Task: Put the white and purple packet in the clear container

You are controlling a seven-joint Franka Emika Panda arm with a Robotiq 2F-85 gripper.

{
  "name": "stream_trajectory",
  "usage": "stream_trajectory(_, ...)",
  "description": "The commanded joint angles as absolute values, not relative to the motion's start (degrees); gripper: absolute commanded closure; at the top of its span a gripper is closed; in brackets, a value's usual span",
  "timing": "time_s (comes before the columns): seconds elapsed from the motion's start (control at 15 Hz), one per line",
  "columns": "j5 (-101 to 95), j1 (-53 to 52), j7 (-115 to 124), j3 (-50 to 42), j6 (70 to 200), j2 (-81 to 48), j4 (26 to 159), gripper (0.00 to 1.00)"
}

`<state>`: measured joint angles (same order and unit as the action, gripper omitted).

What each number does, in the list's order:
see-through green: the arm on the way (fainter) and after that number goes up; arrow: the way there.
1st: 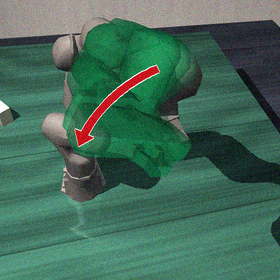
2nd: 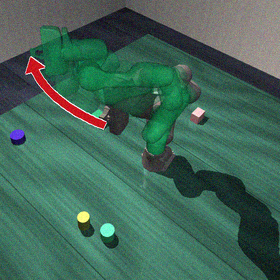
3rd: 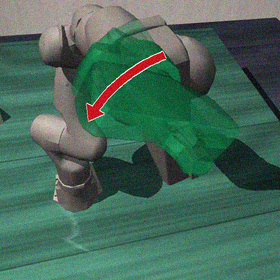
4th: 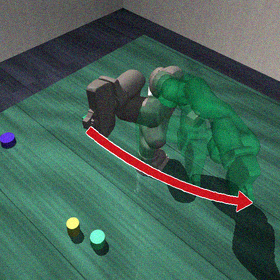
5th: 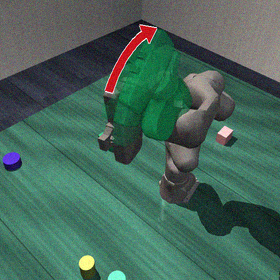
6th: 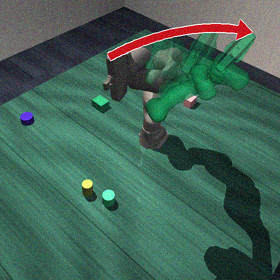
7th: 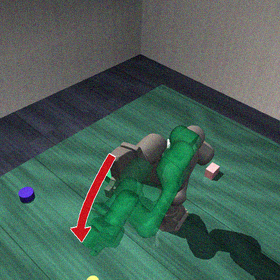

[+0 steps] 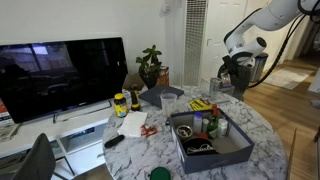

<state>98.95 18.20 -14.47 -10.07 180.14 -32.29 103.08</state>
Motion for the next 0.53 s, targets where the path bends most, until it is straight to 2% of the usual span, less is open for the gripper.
stream_trajectory(0.0, 100.5, 19.3, -12.0, -9.5, 178.0, -30.9, 104.8, 0.89)
stream_trajectory(0.47, 93.3, 18.8, -7.8, -9.0, 175.4, -26.8, 111.5, 0.89)
